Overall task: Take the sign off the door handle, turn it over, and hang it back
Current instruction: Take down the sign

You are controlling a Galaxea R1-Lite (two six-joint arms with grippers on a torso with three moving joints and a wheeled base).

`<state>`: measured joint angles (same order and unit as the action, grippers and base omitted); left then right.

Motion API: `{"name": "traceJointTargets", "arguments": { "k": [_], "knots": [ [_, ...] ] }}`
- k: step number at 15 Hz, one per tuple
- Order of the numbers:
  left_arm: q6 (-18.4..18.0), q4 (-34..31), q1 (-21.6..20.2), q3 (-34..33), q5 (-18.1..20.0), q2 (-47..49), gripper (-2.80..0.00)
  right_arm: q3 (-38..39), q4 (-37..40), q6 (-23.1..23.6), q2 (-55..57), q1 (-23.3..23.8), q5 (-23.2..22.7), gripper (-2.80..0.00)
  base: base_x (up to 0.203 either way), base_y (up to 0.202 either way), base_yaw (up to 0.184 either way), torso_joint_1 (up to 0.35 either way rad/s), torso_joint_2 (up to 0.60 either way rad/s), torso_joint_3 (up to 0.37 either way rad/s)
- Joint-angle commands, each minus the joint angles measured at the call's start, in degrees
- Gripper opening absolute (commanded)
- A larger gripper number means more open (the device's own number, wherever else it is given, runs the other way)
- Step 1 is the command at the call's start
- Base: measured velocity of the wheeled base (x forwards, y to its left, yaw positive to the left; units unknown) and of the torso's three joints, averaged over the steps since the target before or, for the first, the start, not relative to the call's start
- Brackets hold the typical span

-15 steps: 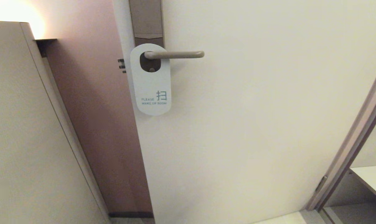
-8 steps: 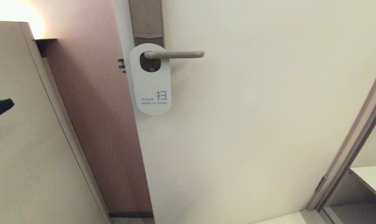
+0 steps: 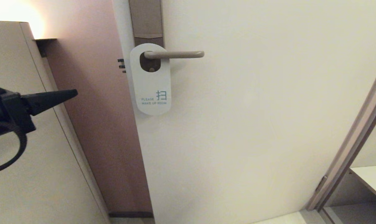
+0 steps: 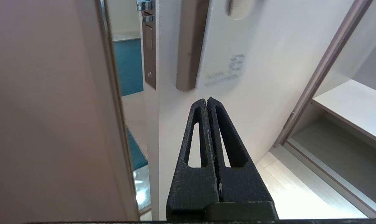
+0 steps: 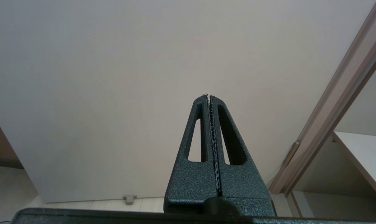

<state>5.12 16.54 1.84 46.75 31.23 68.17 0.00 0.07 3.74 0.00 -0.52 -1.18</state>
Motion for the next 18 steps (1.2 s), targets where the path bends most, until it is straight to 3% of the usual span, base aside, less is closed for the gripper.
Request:
{"name": "traceJointTargets", "arguments": {
  "k": [1,6,11,16,17,18],
  "knots": [
    [0.07,4.52,0.0,0.03,1.33,7.82,-2.8,0.0,0.01,0.04,0.0,-0.06,-0.05,-2.8,0.0,0.0,0.0,0.0,0.0,0.0],
    [0.31,14.1,1.7,-0.66,3.09,16.17,-2.8,0.0,0.01,0.04,0.09,-0.09,-0.05,-2.8,0.0,0.0,0.0,0.0,0.0,0.0],
    [0.24,15.19,4.84,-0.61,3.31,18.15,-2.8,0.0,0.01,0.04,0.08,-0.01,-0.05,-2.8,0.0,0.0,0.0,0.0,0.0,0.0],
    [0.75,17.56,4.92,-0.69,3.31,19.19,-2.8,0.0,0.01,0.04,0.08,-0.08,-0.05,-2.8,0.0,0.0,0.0,0.0,0.0,0.0],
    [0.86,17.56,4.87,-0.61,3.31,19.19,0.0,0.0,0.01,0.04,0.0,-0.09,-0.05,-2.8,0.0,0.0,0.0,0.0,0.0,0.0],
    [0.86,17.56,4.91,-0.61,3.31,19.19,0.0,0.0,0.01,0.04,0.0,-0.05,-0.05,-2.8,0.0,0.0,0.0,0.0,0.0,0.0]
  ]
}}
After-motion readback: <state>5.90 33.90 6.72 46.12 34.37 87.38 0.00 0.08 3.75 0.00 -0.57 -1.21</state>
